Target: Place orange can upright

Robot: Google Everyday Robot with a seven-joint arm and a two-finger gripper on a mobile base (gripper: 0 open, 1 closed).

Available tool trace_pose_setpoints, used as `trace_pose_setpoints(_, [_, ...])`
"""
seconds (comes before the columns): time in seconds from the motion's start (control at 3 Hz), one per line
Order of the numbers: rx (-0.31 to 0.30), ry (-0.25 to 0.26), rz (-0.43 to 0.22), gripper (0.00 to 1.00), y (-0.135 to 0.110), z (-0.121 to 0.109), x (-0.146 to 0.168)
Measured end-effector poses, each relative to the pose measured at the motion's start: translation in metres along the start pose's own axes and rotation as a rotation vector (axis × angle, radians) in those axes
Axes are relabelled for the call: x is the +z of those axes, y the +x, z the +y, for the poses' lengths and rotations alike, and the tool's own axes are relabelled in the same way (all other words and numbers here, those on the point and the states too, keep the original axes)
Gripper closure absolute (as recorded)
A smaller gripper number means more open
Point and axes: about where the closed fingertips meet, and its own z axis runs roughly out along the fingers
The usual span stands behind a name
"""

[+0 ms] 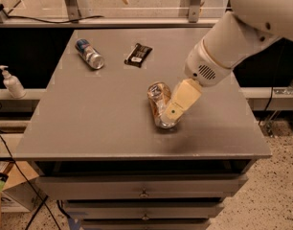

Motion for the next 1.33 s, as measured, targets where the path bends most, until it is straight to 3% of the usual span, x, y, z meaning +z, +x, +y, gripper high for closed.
trace_pose_setpoints(1.0, [0.162, -0.082, -0.149, 0.0, -0.036, -0.034, 0.067])
trace_pose_setpoints(1.33, [0.209, -0.102, -0.148, 0.18, -0.041, -0.042, 0.087])
